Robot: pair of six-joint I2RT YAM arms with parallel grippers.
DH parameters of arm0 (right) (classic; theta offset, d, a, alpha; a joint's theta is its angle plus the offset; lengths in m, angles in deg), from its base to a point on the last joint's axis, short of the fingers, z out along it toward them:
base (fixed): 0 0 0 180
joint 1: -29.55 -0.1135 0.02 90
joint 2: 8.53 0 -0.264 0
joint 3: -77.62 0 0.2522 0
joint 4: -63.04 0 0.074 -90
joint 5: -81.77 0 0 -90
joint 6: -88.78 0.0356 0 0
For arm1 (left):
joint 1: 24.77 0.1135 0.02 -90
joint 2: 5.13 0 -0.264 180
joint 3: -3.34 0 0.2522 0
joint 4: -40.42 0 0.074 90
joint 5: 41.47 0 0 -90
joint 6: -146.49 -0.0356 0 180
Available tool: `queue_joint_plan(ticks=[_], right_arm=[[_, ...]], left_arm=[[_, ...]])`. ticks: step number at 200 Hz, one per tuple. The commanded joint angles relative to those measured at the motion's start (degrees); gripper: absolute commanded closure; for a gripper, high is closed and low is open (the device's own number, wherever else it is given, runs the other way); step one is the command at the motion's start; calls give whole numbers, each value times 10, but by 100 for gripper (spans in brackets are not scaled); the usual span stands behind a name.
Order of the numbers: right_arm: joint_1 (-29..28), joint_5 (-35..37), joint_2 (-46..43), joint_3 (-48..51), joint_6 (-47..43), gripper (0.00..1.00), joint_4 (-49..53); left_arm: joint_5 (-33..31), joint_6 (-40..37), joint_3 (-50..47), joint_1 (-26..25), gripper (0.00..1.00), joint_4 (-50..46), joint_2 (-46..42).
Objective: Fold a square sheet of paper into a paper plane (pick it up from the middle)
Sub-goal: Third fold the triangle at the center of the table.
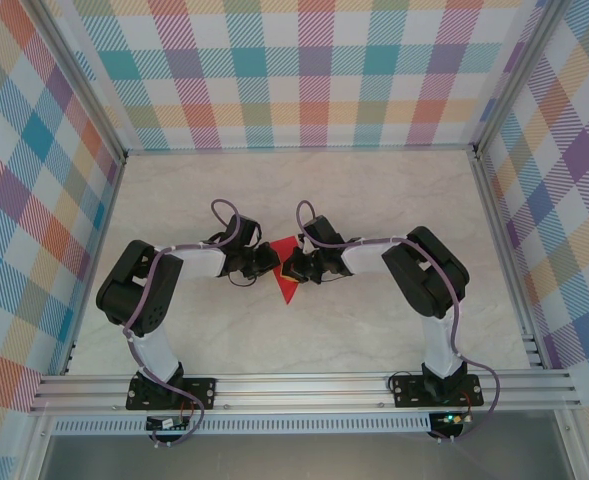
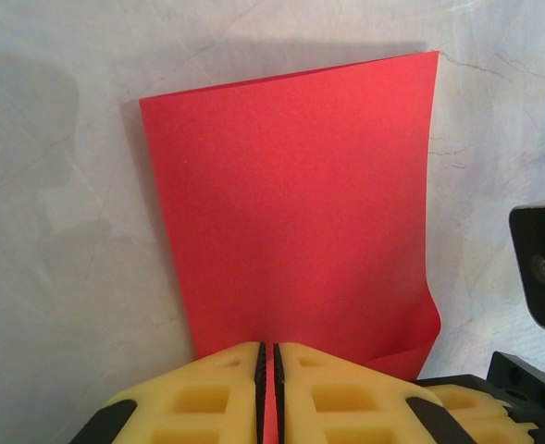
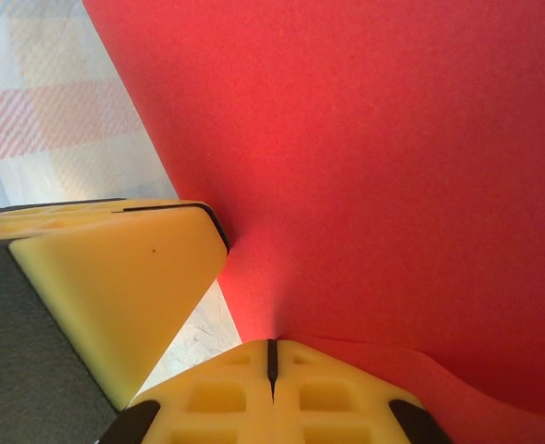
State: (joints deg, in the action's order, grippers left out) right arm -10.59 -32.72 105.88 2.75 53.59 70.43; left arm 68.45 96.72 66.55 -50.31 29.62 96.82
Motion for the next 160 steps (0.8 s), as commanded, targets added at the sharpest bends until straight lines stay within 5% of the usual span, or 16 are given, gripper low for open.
queue_joint_plan(ticks=[1,35,93,160], right_arm=[[-2,20,12,-9,1,100,13],[-2,25,19,-12,-4,99,32],[-3,24,26,-9,-5,81,49],[-3,29,20,-3,-7,72,50]], left_arm=[[6,-6,0,9,86,-16,3],[-9,-1,3,9,84,-26,-22],[-86,31,-5,33,78,-74,-96],[-20,35,-45,43,78,-38,-109]])
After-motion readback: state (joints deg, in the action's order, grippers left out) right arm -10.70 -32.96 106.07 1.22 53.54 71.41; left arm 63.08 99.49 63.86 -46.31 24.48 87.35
